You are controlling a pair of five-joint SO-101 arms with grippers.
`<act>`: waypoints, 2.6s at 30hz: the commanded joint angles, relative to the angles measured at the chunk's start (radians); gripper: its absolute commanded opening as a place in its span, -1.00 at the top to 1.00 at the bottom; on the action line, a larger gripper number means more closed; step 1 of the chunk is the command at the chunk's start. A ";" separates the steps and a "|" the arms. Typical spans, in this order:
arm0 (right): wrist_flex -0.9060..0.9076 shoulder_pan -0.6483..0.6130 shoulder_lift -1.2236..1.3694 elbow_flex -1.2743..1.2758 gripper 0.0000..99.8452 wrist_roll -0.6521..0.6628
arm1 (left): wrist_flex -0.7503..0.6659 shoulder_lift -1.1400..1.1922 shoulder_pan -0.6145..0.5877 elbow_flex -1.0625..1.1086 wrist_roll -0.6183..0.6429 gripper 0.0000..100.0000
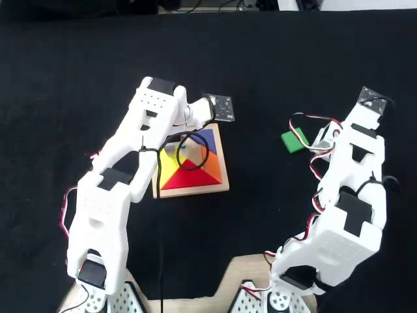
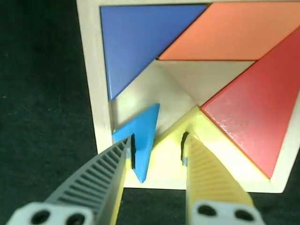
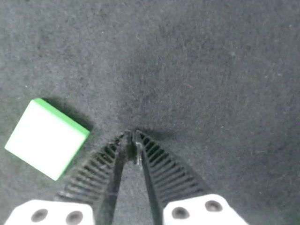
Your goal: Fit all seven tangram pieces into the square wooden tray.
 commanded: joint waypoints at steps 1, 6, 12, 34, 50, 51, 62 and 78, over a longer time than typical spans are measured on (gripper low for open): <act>0.002 -0.015 -0.004 -0.054 0.98 -0.009 | -0.003 -0.002 -0.001 -0.033 0.020 0.64; 0.002 -0.015 -0.004 -0.054 0.98 -0.009 | 0.035 0.011 0.008 -0.090 0.040 0.64; 0.002 -0.015 -0.004 -0.054 0.98 -0.009 | 0.063 0.061 -0.001 -0.131 0.021 0.64; 0.005 -0.026 -0.004 -0.053 0.98 0.032 | 0.310 0.292 -0.016 -0.549 -0.038 0.87; 0.006 -0.041 -0.004 -0.051 0.98 0.040 | 0.310 0.292 -0.044 -0.702 -0.029 0.87; 0.006 -0.041 -0.004 -0.051 0.98 0.040 | 0.310 0.292 -0.048 -0.716 -0.029 0.87; 0.006 -0.041 -0.004 -0.050 0.98 0.040 | 0.351 0.290 -0.045 -0.786 -0.008 0.87; 0.008 -0.044 -0.004 -0.048 0.98 0.040 | 0.365 0.269 0.064 -0.691 0.227 0.69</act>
